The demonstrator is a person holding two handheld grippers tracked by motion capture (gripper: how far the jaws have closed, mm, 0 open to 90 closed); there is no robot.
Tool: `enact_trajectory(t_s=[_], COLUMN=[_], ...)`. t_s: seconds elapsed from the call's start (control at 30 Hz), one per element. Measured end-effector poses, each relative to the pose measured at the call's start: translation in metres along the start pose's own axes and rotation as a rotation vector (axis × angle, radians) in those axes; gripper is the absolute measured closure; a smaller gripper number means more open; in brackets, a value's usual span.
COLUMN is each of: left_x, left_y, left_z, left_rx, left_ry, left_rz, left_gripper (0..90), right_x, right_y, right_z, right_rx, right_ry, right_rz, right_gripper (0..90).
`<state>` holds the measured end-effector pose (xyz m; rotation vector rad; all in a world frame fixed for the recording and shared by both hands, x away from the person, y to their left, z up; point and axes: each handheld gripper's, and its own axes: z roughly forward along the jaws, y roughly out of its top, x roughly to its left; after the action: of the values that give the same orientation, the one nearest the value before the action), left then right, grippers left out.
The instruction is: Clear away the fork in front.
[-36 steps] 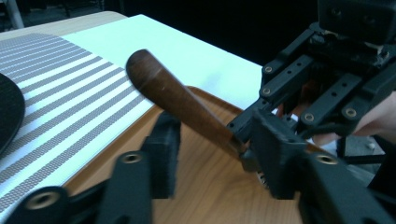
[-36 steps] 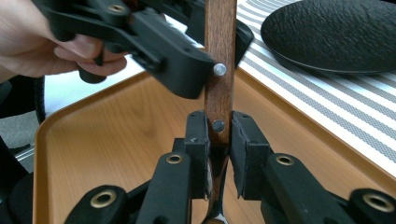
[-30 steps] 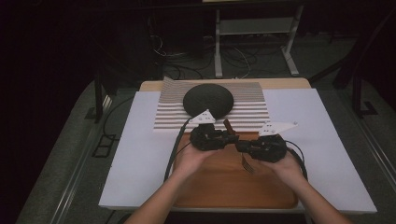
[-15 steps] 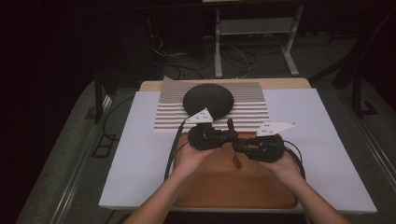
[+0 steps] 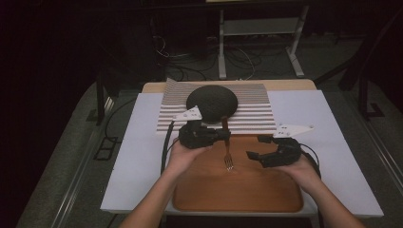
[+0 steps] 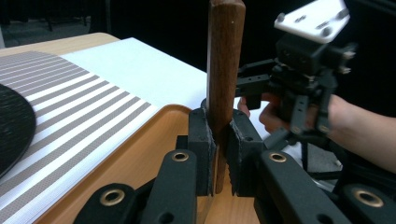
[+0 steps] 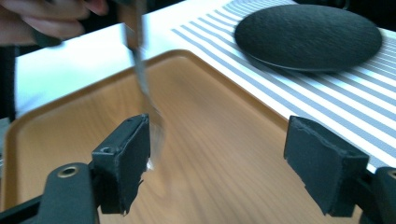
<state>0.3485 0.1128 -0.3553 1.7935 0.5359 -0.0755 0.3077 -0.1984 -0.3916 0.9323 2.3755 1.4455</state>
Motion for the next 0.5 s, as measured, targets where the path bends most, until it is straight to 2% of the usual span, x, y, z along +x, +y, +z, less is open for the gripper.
enact_trajectory(t_s=[0.07,0.13,0.17,0.23,0.33,0.37,0.5], left_x=[0.001,0.003,0.003,0.005,0.005,0.005,0.005], left_y=[0.0,0.001,0.001,0.001,0.001,0.0,-0.005], left_z=[-0.005,-0.02,-0.02,-0.034,-0.043,-0.051,-0.067], left_rx=[-0.003,-0.005,-0.005,0.006,0.012,0.017,0.027], left_ry=[0.004,0.004,0.004,0.004,0.004,0.007,0.01], left_rz=[0.0,-0.004,-0.004,-0.004,-0.005,-0.007,-0.021], left_gripper=[80.8,80.7,80.7,80.7,80.7,80.7,80.6], right_x=[-0.005,-0.008,-0.008,-0.012,-0.014,-0.015,-0.017], right_y=[-0.004,-0.01,-0.01,-0.02,-0.029,-0.032,-0.043], right_z=[-0.006,-0.012,-0.012,-0.02,-0.029,-0.031,-0.038], right_rx=[-0.01,-0.017,-0.017,-0.024,-0.033,-0.034,-0.017], right_ry=[-0.017,-0.034,-0.034,-0.063,-0.082,-0.087,-0.112], right_rz=[0.016,0.02,0.02,0.02,0.025,0.028,0.04], right_gripper=[20.2,17.7,17.7,15.1,13.9,13.7,13.1])
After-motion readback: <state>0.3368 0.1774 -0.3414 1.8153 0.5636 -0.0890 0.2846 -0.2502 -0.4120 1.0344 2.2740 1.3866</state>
